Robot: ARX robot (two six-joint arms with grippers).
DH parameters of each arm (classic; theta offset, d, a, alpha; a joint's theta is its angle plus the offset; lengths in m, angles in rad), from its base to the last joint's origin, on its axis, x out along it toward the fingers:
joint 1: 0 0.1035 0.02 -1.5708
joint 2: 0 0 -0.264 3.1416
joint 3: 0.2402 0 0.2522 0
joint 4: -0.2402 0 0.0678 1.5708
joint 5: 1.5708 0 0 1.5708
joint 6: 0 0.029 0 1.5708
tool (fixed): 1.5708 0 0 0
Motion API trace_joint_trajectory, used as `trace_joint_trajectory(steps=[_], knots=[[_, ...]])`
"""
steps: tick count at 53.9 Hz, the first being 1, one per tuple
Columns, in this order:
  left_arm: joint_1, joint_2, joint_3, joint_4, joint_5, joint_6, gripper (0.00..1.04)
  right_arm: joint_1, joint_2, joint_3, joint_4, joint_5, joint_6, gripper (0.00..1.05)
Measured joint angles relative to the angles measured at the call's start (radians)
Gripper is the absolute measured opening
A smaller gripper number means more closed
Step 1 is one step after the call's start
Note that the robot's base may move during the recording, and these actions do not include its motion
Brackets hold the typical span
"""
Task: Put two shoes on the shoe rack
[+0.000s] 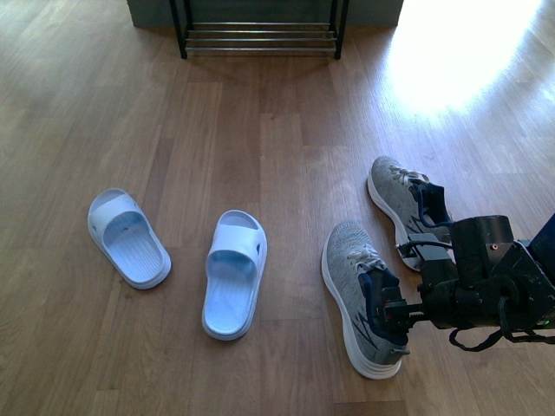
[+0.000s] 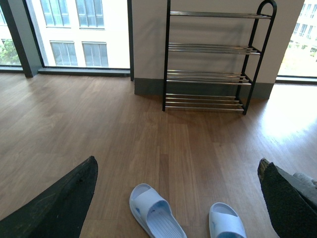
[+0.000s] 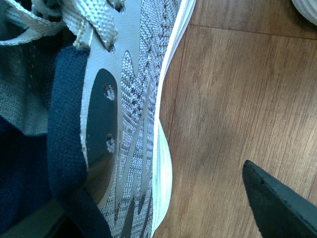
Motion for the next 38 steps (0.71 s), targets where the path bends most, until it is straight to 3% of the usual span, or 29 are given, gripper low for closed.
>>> trace_joint_trajectory(steps=[22, 38], knots=[[0.000, 0.000, 0.000, 0.000, 0.000, 0.000, 0.95, 0.006, -0.010, -0.054, 0.046, -0.041, 0.005, 0.02], [0.000, 0.000, 0.000, 0.000, 0.000, 0.000, 0.95, -0.043, -0.157, -0.254, 0.124, -0.041, 0.062, 0.01]])
